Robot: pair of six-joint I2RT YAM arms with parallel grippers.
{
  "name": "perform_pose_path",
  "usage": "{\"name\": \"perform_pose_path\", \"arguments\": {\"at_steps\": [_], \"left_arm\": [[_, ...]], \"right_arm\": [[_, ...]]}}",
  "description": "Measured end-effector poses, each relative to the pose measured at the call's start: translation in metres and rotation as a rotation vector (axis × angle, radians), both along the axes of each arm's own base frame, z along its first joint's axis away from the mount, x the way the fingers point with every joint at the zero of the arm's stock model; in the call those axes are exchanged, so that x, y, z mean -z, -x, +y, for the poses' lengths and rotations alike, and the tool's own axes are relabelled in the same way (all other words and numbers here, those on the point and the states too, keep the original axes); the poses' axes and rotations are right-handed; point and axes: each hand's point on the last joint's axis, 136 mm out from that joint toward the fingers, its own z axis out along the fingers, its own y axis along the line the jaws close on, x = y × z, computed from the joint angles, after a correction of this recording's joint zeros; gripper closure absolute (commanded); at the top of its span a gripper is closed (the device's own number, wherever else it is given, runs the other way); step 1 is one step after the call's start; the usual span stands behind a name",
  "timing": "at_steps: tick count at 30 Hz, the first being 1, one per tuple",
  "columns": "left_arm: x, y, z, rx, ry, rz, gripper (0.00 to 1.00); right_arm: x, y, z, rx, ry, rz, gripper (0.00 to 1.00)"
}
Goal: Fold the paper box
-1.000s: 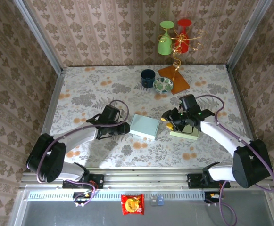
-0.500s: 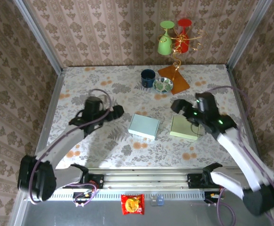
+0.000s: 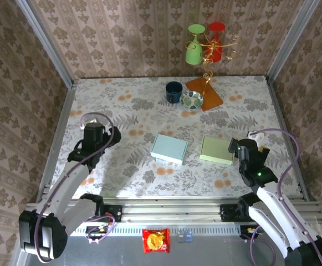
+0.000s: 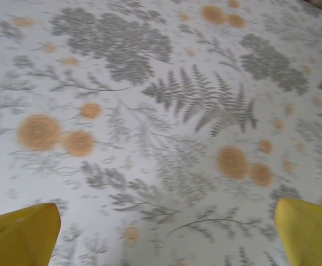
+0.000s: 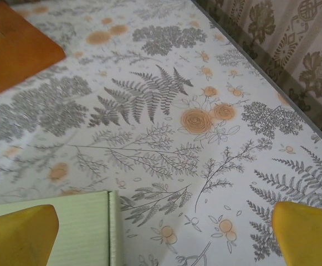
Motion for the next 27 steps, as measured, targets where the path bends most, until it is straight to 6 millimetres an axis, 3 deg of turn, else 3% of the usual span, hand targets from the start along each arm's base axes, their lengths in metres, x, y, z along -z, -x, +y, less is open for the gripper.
{"name": "perform_pose_path", "arguments": {"at_steps": [6,10,17,23,27], "left_arm": [[-0.010,0.010,0.027,-0.078,-0.063,-0.036,0.00],[-0.008,0.012,0.030,-0.081,-0.081,-0.023,0.00],[-0.001,0.015,0.035,-0.081,-0.096,0.002,0.00],[0.016,0.019,0.036,-0.072,-0.105,0.053,0.00],[0.026,0.020,0.036,-0.067,-0.120,0.087,0.00]], "right_arm": [[0.021,-0.023,0.001,-0.049,0.012,-0.033,0.00],[0.034,-0.036,-0.001,-0.080,-0.003,-0.061,0.00],[0.032,-0.064,-0.007,-0.119,-0.034,-0.156,0.00],[0.041,-0.094,0.000,-0.193,-0.044,-0.170,0.00],[0.065,-0.110,0.007,-0.237,-0.058,-0.155,0.00]]}}
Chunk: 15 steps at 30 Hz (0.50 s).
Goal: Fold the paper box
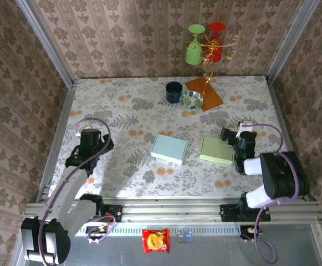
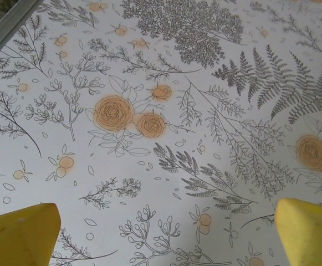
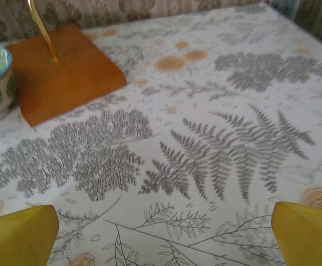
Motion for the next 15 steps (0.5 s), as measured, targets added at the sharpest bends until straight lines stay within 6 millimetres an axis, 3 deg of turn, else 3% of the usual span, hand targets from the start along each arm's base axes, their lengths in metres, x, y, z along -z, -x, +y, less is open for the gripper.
{"name": "perform_pose_path", "arguments": {"at_steps": [2,8,15], "left_arm": [[0.000,-0.001,0.001,0.004,-0.016,-0.004,0.00],[-0.004,-0.030,0.006,0.090,-0.153,-0.105,0.00],[0.038,-0.081,0.024,0.155,-0.240,-0.112,0.00]], "right_arm": [[0.005,0.001,0.001,-0.006,-0.002,0.022,0.00],[-0.018,-0.016,0.006,-0.004,0.016,-0.045,0.00],[-0.026,-0.024,0.011,-0.001,0.046,-0.050,0.00]]}}
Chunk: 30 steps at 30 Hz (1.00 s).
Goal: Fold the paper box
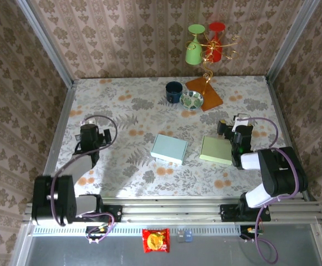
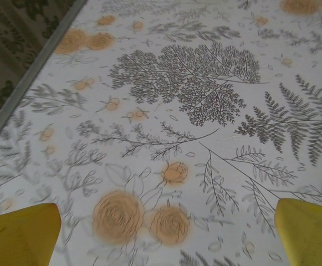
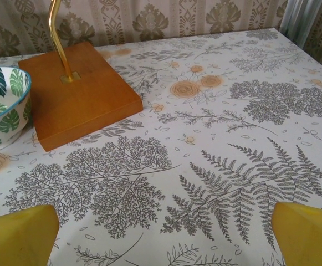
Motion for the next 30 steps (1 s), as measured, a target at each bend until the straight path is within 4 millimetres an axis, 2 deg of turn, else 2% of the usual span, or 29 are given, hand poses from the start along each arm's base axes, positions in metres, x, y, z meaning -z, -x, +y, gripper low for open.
{"name": "perform_pose_path", "arguments": {"at_steps": [3,9,10,14,15,17,21,30], "left_arm": [[0.012,-0.010,-0.003,0.040,-0.006,-0.001,0.00],[-0.011,-0.034,-0.011,0.109,-0.040,-0.168,0.00],[-0.010,-0.035,-0.011,0.110,-0.046,-0.198,0.00],[0.027,-0.015,-0.006,0.097,-0.057,-0.166,0.00],[0.030,-0.013,-0.004,0.094,-0.060,-0.159,0.00],[0.025,-0.018,-0.004,0.091,-0.061,-0.173,0.00],[0.002,-0.035,-0.004,0.087,-0.064,-0.244,0.00],[0.000,-0.036,-0.003,0.085,-0.069,-0.253,0.00]], "right_arm": [[0.001,0.001,-0.001,0.007,0.005,0.007,0.00],[0.005,0.002,-0.001,0.007,0.007,0.023,0.00],[0.005,0.002,-0.001,0.007,0.007,0.023,0.00],[0.005,0.002,-0.001,0.007,0.007,0.023,0.00],[0.005,0.002,-0.001,0.007,0.007,0.023,0.00],[0.004,0.001,-0.001,0.007,0.007,0.022,0.00],[0.004,0.001,-0.001,0.007,0.007,0.023,0.00],[0.006,0.002,-0.001,0.007,0.012,0.032,0.00]]}}
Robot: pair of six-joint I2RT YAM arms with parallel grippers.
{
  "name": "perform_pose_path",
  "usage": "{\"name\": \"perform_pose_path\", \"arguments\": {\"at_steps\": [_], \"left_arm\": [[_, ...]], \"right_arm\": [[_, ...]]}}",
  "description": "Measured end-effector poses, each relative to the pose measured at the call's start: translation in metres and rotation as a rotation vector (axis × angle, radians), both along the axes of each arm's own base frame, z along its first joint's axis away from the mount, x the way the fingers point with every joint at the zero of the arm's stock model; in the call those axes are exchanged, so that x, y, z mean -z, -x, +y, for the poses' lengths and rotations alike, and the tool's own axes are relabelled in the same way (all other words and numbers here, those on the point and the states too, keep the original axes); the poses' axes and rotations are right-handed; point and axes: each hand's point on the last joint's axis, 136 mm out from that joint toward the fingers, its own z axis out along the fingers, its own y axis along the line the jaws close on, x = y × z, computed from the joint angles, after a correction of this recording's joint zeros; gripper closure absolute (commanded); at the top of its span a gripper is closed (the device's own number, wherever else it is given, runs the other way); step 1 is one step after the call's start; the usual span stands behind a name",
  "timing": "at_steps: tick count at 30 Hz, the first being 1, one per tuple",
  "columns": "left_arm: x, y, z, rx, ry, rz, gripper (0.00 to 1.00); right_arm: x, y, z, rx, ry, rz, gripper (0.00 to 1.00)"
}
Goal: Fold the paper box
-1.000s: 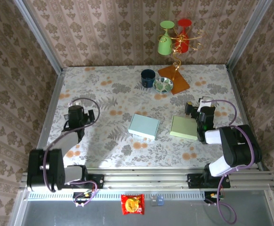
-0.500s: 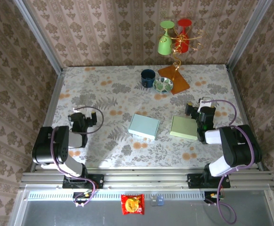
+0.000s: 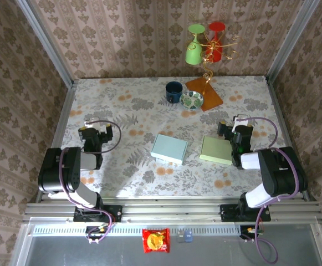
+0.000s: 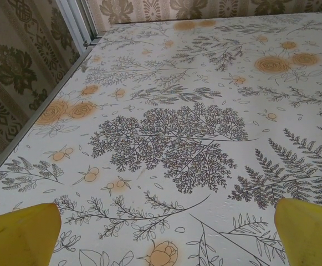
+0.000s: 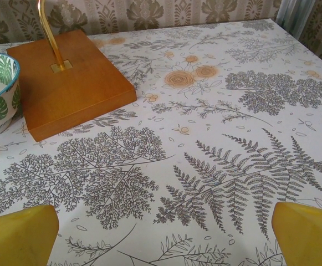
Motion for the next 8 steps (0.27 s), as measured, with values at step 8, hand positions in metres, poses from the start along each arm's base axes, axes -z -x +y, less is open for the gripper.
{"name": "perform_pose_path", "arguments": {"at_steps": [8], "left_arm": [[-0.0002,0.0003,0.0026,-0.014,-0.005,0.000,0.00]], "right_arm": [[-0.0008,-0.0018,0.0008,-0.005,0.008,0.004,0.00]]}}
